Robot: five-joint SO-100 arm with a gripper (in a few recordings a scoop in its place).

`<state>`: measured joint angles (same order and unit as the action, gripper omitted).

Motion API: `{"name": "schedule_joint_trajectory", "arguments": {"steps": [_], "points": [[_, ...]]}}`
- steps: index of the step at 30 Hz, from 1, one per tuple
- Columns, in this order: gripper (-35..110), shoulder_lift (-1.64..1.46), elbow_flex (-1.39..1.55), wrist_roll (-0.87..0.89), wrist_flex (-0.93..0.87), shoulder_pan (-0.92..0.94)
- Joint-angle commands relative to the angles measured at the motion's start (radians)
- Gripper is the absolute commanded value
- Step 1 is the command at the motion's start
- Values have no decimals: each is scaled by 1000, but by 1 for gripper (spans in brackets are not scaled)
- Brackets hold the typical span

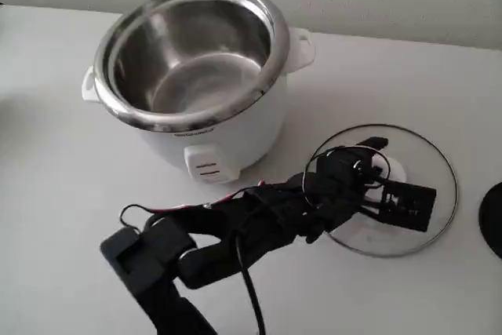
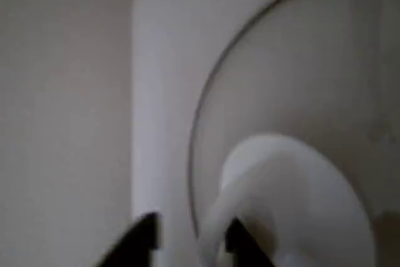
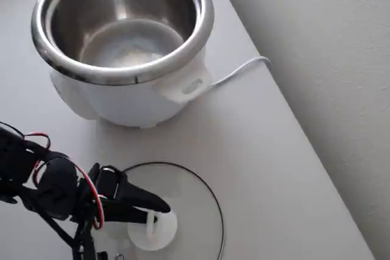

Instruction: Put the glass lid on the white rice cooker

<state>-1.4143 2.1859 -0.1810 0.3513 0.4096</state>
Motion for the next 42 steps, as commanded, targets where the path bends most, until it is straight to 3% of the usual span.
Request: {"name": "schedule_joint_trajectory", "arguments": {"steps": [1, 21, 42], "points": [[0, -2, -86, 0, 32, 14], [0, -176, -150, 94, 23, 14], [0, -583, -178, 235, -95, 124]]}}
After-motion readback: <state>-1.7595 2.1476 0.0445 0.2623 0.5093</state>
